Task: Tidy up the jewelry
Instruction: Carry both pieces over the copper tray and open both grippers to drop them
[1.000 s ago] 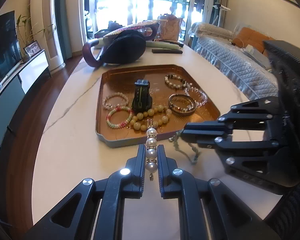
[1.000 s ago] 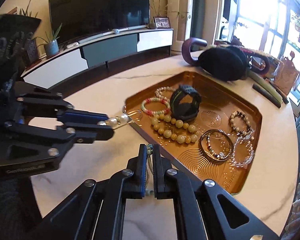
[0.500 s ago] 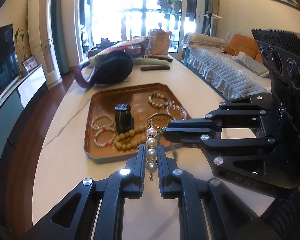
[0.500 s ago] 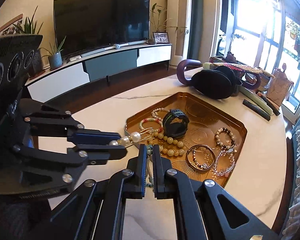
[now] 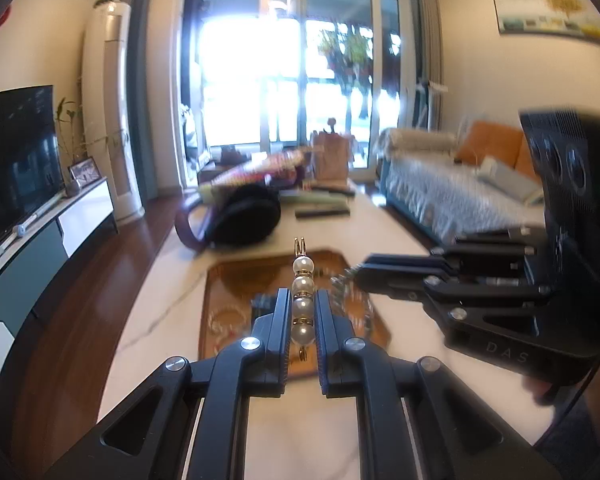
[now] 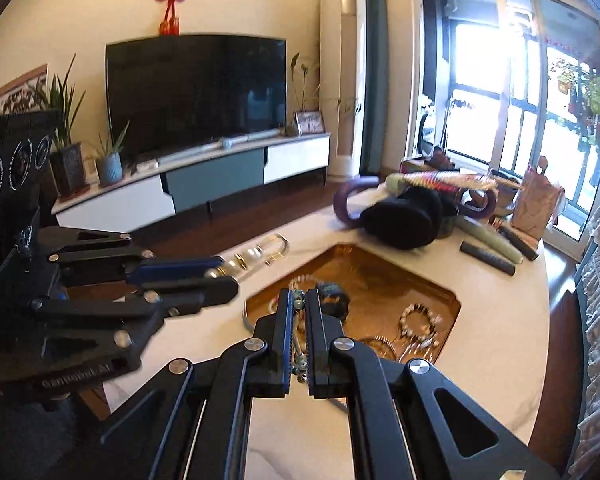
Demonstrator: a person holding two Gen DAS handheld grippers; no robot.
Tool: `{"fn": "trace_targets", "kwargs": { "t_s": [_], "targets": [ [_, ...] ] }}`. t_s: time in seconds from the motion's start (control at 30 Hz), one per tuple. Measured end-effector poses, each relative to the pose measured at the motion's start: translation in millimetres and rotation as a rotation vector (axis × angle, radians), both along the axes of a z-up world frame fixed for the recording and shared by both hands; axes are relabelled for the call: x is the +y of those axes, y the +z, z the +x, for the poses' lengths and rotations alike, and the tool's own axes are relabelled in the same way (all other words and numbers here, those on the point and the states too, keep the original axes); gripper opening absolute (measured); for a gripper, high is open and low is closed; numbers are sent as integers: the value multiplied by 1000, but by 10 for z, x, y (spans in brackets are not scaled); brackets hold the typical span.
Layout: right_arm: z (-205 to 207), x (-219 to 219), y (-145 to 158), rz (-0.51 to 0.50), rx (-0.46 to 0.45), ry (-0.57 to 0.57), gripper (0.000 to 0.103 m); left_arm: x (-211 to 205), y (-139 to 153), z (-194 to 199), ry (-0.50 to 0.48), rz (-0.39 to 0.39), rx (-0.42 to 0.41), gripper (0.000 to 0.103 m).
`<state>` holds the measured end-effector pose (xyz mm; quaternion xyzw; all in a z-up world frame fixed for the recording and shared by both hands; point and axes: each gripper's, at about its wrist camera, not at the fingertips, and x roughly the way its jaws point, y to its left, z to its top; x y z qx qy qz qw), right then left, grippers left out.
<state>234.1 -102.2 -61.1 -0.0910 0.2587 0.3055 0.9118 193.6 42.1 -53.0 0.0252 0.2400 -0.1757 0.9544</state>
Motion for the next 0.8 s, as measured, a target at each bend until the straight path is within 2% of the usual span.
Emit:
{"fn": "trace_targets", "kwargs": {
  "t_s": [0.13,0.3,0.37,0.53,0.7,0.8],
  "targets": [
    [73,-110,212,48,-24,-36,5,75,282,161,17,-46,-35,11],
    [242,-244,400,108,-24,-98,5,117,503,523,23,-126,-9,11],
    [342,-302,461,139,-19,-128,5,109,547,662,30,-136,0,11],
    [533,-407,496,210,-12,-187,5,127,437,996,52,-158,39,11],
    [673,-424,412,197,-6,-223,5,215,237,1189,104,-163,90,11],
    [800,-466,382,206,8,-237,5,291,180,1288,119,-162,95,11]
  ]
}}
